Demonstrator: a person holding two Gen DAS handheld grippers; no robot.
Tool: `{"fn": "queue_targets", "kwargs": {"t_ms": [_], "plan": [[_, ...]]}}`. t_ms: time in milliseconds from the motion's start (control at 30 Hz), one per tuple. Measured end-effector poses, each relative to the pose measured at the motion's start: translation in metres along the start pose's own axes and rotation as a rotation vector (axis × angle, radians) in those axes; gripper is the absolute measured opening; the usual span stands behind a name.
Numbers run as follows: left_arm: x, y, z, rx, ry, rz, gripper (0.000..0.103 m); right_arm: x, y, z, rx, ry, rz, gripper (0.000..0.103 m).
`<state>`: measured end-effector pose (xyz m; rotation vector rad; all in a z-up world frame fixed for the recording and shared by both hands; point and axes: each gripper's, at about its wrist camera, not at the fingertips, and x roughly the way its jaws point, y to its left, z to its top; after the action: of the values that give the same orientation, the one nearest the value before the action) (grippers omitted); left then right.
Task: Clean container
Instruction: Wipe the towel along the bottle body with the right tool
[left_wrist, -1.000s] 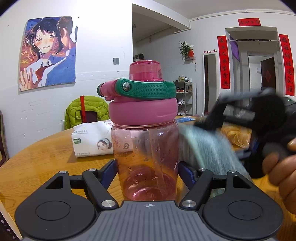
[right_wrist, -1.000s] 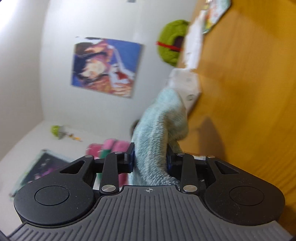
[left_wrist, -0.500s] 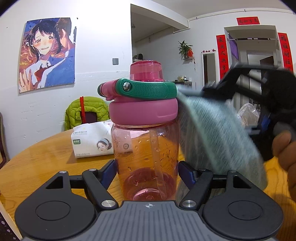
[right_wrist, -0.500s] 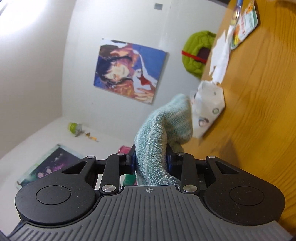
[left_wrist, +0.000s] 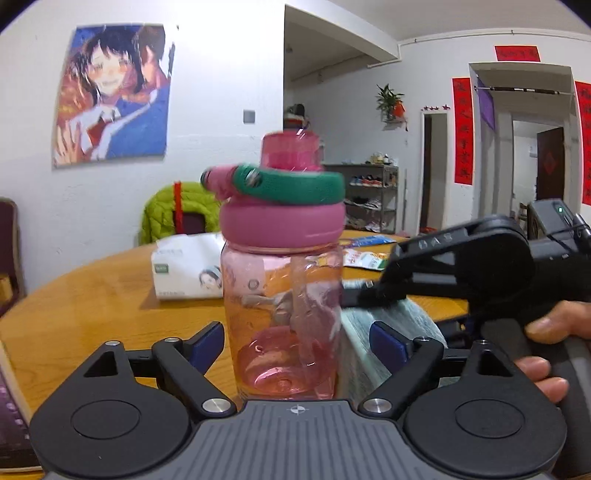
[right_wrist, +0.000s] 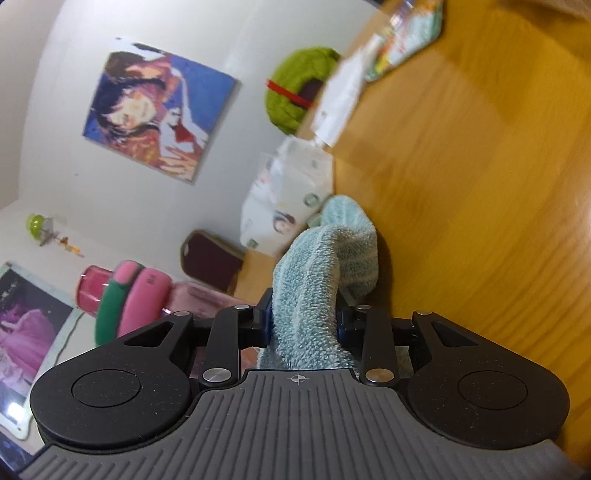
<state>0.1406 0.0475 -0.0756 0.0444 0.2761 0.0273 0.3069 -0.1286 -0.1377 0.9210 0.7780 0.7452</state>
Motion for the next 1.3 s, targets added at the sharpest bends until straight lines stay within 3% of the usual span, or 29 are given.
{"fn": "queue_targets", "kwargs": {"t_ms": [100, 233, 367, 567, 700, 767, 833, 967, 1033, 1200, 1300], "plan": [[-0.006, -0.010, -0.002, 0.038, -0.005, 0.042, 0.087, -0.008, 0.005, 0.000, -0.026, -0.052, 0.040, 0.036], [-0.007, -0.017, -0.005, 0.078, -0.004, 0.013, 0.087, -0.010, 0.011, 0.000, -0.037, -0.037, 0.074, 0.036], [0.000, -0.011, -0.005, 0.090, -0.018, -0.013, 0.089, -0.010, 0.018, -0.004, -0.086, -0.016, 0.030, 0.036], [0.019, 0.013, -0.001, 0.069, 0.003, -0.058, 0.077, -0.010, 0.018, -0.005, -0.080, 0.021, -0.014, 0.036], [0.026, 0.019, -0.001, 0.040, 0.042, -0.074, 0.075, 0.000, 0.013, -0.007, -0.074, 0.069, -0.098, 0.036], [0.025, 0.019, -0.001, 0.038, 0.037, -0.071, 0.073, -0.001, 0.013, -0.007, -0.071, 0.067, -0.093, 0.035], [0.024, 0.019, -0.001, 0.034, 0.035, -0.068, 0.070, -0.009, 0.015, -0.006, -0.067, 0.021, -0.016, 0.035], [0.024, 0.017, -0.002, 0.040, 0.035, -0.062, 0.070, -0.033, 0.019, -0.003, -0.020, -0.094, 0.299, 0.035], [0.024, 0.017, -0.001, 0.042, 0.036, -0.061, 0.070, -0.032, 0.017, -0.003, 0.012, -0.078, 0.351, 0.035], [0.023, 0.017, -0.001, 0.043, 0.036, -0.062, 0.069, -0.010, -0.004, -0.004, 0.126, 0.015, 0.206, 0.036], [0.022, 0.017, -0.001, 0.044, 0.034, -0.063, 0.069, 0.002, -0.009, -0.006, 0.109, 0.092, -0.017, 0.036]]}}
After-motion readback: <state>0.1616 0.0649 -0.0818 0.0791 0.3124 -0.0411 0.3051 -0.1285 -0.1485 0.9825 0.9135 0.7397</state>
